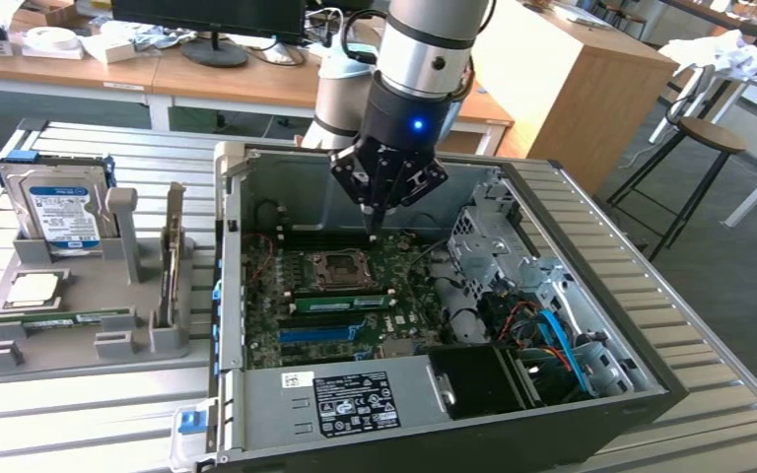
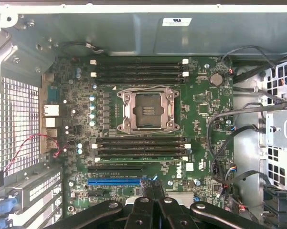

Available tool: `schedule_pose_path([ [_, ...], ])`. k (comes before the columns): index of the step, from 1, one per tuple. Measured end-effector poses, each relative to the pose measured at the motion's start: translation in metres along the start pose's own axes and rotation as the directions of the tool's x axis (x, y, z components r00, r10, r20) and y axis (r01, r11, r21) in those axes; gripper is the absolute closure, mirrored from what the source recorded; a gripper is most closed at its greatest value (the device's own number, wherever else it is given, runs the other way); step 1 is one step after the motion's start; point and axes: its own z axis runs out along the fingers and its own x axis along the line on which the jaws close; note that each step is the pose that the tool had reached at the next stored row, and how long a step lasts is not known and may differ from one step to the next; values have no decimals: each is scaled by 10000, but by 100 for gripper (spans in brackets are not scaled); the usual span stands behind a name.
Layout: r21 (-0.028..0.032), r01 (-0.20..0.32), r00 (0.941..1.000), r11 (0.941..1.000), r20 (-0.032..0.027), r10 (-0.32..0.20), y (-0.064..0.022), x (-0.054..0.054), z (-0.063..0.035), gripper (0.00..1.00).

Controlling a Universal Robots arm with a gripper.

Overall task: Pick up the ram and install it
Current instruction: 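Press down the ram until it locks into place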

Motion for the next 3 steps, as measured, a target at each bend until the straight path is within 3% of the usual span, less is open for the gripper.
schedule_pose_path([
  [3, 0, 0, 10000, 10000, 0, 0, 0, 0, 0, 90],
])
